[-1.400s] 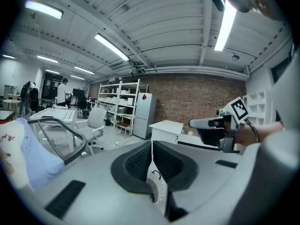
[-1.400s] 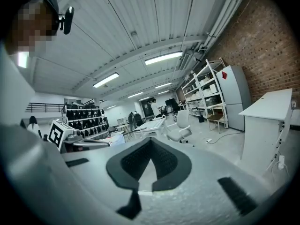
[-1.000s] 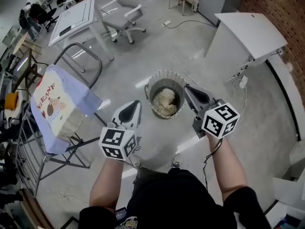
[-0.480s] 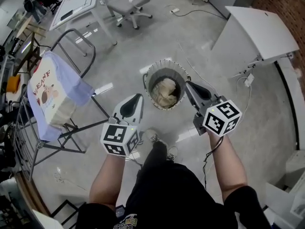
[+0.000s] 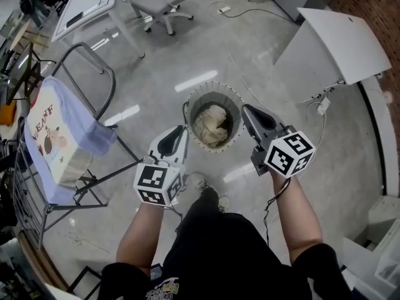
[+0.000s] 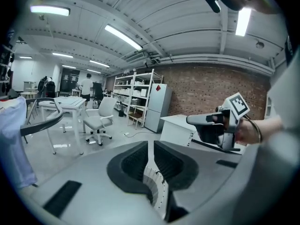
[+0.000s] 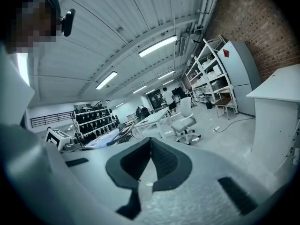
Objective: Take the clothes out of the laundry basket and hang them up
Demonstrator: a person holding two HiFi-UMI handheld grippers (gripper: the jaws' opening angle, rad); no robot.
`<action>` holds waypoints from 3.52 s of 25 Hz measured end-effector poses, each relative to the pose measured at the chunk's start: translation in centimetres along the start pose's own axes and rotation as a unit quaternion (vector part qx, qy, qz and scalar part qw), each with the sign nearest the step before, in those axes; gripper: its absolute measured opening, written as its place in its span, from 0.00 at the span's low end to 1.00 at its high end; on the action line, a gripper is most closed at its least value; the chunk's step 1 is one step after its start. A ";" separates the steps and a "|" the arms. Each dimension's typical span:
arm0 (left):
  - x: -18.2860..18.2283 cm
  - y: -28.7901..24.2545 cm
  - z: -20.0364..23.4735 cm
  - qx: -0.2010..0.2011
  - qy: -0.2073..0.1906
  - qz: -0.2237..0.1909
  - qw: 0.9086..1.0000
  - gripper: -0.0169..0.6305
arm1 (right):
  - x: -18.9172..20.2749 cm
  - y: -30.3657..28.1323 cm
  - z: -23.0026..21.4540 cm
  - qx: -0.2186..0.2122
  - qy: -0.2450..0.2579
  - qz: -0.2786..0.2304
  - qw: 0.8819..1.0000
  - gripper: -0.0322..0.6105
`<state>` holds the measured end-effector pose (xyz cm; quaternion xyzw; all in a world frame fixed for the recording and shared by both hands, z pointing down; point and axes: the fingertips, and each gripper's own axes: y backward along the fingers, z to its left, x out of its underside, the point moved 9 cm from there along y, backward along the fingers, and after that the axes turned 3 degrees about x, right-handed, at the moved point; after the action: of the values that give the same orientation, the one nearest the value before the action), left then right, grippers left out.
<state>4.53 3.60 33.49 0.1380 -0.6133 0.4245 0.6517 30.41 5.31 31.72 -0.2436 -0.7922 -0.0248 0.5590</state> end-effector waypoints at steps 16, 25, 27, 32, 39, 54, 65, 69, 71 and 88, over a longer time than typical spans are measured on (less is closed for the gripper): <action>3.2 -4.6 4.9 -0.030 0.023 0.011 0.999 0.33 | 1.8 -9.7 -4.0 -0.023 -0.005 0.046 0.999 0.25; 7.4 -6.6 4.0 -0.127 0.028 0.005 0.992 0.35 | 5.5 -15.1 -8.7 -0.083 -0.003 0.111 0.990 0.28; 8.6 -7.3 3.7 -0.142 0.033 0.003 0.989 0.35 | 6.9 -16.4 -9.9 -0.091 -0.004 0.125 0.988 0.28; 11.5 -9.0 3.4 -0.154 0.044 0.012 0.987 0.35 | 10.5 -19.5 -11.7 -0.103 -0.006 0.155 0.983 0.28; 16.4 -11.6 4.4 -0.168 0.077 0.020 0.983 0.35 | 16.6 -23.2 -14.6 -0.098 -0.010 0.199 0.975 0.28; 27.3 -20.8 8.5 -0.152 0.130 0.084 0.976 0.35 | 35.9 -33.5 -24.2 -0.065 -0.006 0.317 0.946 0.29; 34.1 -24.9 10.8 -0.150 0.149 0.105 0.972 0.35 | 51.7 -36.4 -28.8 -0.047 -0.058 0.410 0.909 0.30; 36.2 -25.4 10.8 -0.138 0.154 0.121 0.971 0.35 | 57.8 -36.6 -30.0 -0.051 -0.043 0.456 0.887 0.30; 37.3 -25.5 10.9 -0.132 0.152 0.132 0.971 0.35 | 60.5 -36.8 -30.8 -0.049 -0.029 0.477 0.877 0.30; 42.6 -26.1 11.3 -0.110 0.145 0.159 0.970 0.35 | 73.5 -38.6 -33.3 -0.023 0.088 0.565 0.820 0.10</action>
<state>10.82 -3.65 83.80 -0.0972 -0.5693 0.4679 0.6690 24.72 -12.75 119.16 -0.6585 -0.4621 0.2560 0.5360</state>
